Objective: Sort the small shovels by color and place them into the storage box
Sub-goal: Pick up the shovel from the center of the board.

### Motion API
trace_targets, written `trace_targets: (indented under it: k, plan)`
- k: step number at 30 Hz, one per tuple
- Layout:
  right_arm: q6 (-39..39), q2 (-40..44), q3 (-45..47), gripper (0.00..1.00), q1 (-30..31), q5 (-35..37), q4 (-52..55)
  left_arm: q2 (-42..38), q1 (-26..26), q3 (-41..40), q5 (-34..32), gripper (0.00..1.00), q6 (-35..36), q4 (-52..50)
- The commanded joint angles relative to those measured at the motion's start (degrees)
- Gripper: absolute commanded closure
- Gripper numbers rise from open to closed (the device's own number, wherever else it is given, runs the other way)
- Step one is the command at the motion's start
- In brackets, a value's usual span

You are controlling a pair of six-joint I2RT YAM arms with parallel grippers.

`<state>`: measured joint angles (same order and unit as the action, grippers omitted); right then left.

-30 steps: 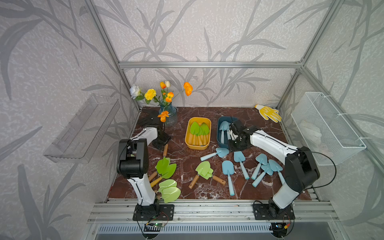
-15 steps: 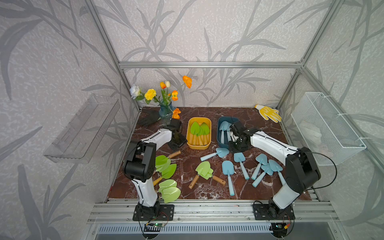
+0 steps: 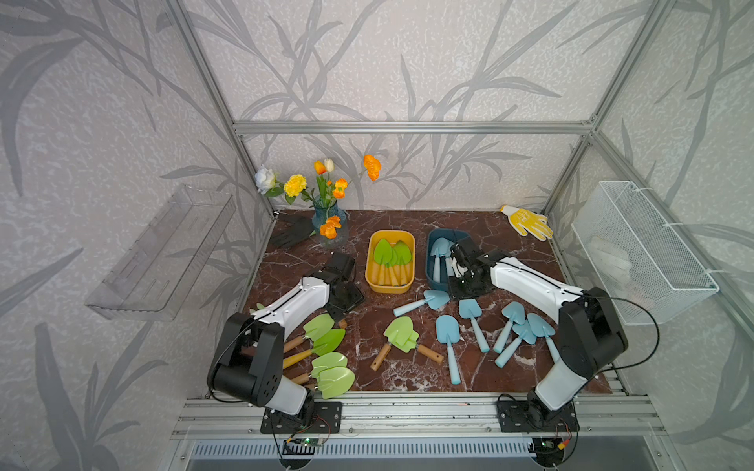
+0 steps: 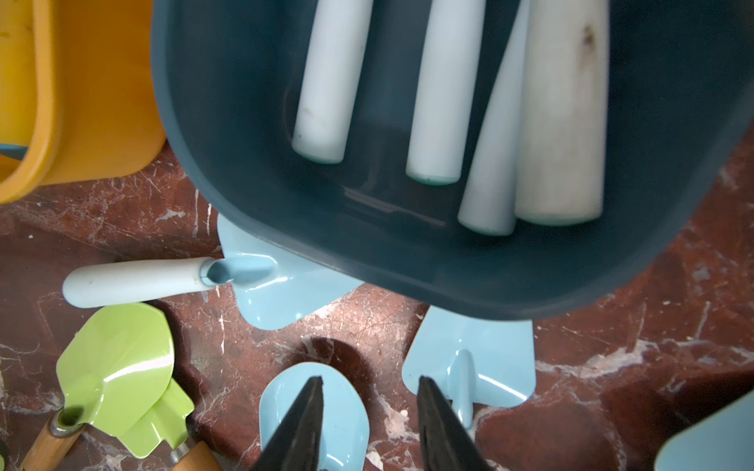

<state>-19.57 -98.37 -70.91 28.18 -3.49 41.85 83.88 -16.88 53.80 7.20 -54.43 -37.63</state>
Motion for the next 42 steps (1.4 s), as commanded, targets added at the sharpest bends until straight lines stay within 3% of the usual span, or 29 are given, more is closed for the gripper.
trace_targets:
  k: [1,9,16,22,30,36,42]
  plan:
    - [0.92,-2.21,-2.71,0.6,0.84,-0.65,0.07,-2.28,0.09,2.85,-4.65,0.32,1.92,-4.12]
    - [1.5,-4.04,-4.78,0.6,2.31,-2.21,-0.01,-1.83,0.26,2.98,-7.9,0.32,-0.89,-10.0]
    - [2.41,-4.2,-4.63,0.6,2.3,-2.5,0.35,3.02,0.51,0.09,-3.07,0.33,-4.36,-6.32]
    - [2.66,-3.89,-4.24,0.6,2.24,-1.9,0.78,8.8,1.07,1.36,-1.69,0.41,-3.95,-5.19]
    - [2.43,-3.5,-3.13,0.6,2.28,-0.89,0.72,15.05,1.32,5.27,-2.1,0.64,-1.51,-5.53]
    - [1.66,-3.37,-2.87,0.61,2.3,-0.55,0.6,16.01,1.34,9.66,-4.87,1.0,2.34,-9.93]
    - [0.3,-2.89,-2.34,0.61,2.28,-0.58,-0.12,11.06,-0.11,18.78,-8.81,1.0,10.36,-19.38]
